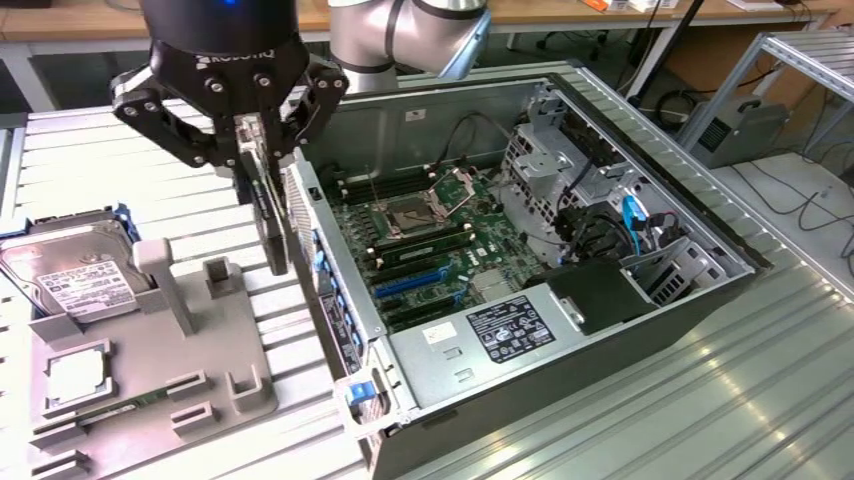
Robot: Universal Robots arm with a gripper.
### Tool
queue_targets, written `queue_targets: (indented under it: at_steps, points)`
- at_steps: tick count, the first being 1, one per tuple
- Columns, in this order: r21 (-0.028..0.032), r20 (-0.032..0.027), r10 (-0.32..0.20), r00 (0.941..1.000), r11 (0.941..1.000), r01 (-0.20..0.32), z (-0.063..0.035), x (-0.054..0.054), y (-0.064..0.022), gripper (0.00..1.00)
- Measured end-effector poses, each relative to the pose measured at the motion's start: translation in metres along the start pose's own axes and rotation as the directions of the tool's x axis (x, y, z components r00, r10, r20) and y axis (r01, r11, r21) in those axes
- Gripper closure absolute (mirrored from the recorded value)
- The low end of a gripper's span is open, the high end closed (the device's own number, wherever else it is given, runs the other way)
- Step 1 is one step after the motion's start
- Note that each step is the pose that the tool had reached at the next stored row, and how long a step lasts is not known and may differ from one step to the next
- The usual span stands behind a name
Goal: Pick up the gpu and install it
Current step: 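Pick up the gpu and move the gpu toward the slot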
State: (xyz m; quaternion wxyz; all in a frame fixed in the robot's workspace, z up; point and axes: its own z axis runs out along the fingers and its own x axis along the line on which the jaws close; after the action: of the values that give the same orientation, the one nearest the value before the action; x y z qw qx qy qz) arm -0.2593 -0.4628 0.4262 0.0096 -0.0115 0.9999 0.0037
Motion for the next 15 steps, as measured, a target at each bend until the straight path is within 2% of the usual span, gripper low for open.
queue_targets:
  at_steps: [2, 4, 7, 15]
  points:
    - [-0.0001, 0.0000, -0.003, 1.0000, 1.0000, 0.003, 0.0007, -0.035, 0.0001, 0.73]
    - [-0.0002, 0.0000, -0.005, 1.0000, 1.0000, 0.005, 0.0013, -0.065, 0.0000, 0.73]
    - [-0.0001, -0.0001, -0.005, 1.0000, 1.0000, 0.005, 0.0015, -0.081, -0.0001, 0.73]
    - [-0.0001, -0.0001, -0.005, 1.0000, 1.0000, 0.005, 0.0021, -0.111, -0.0004, 0.73]
